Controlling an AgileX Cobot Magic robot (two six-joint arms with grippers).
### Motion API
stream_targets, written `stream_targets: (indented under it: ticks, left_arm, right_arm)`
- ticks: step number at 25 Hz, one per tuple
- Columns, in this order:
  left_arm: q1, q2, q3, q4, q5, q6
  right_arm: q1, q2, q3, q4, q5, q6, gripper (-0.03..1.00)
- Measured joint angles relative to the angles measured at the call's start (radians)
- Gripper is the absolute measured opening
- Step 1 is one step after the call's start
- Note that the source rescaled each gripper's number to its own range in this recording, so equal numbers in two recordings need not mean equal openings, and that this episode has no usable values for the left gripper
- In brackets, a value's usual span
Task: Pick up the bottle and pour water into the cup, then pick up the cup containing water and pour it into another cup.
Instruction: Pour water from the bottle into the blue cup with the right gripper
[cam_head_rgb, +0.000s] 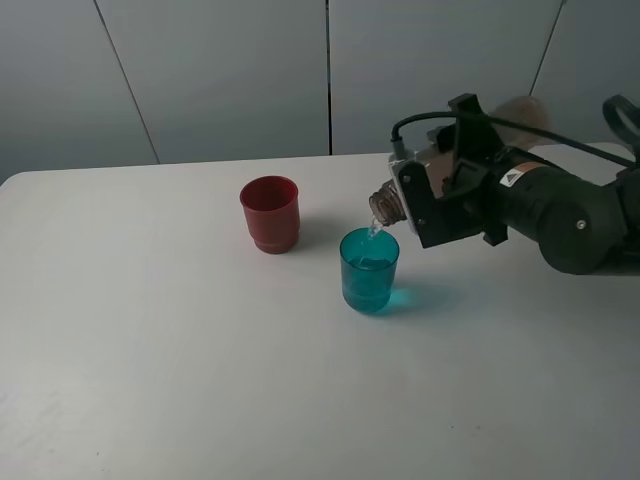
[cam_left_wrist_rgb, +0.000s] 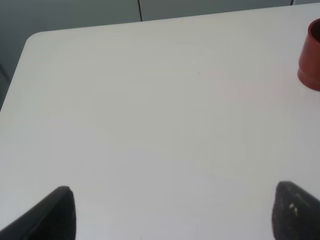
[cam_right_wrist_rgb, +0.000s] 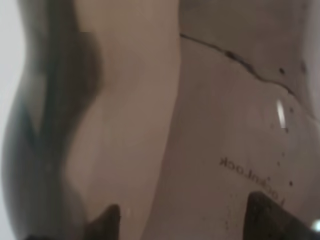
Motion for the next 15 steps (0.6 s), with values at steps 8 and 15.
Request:
stream_targets:
  ticks: [8,15]
  left_arm:
    - [0.0,0.0,0.0,0.0,0.0,0.0]
    - [0.0,0.0,0.0,0.0,0.0,0.0]
  right_arm:
    - [-0.013,0.0,0.0,-0.057,-0.005,0.0,0.0]
    - [-0.036,0.0,-0.002,-0.122,-0.012,0.0,0.0]
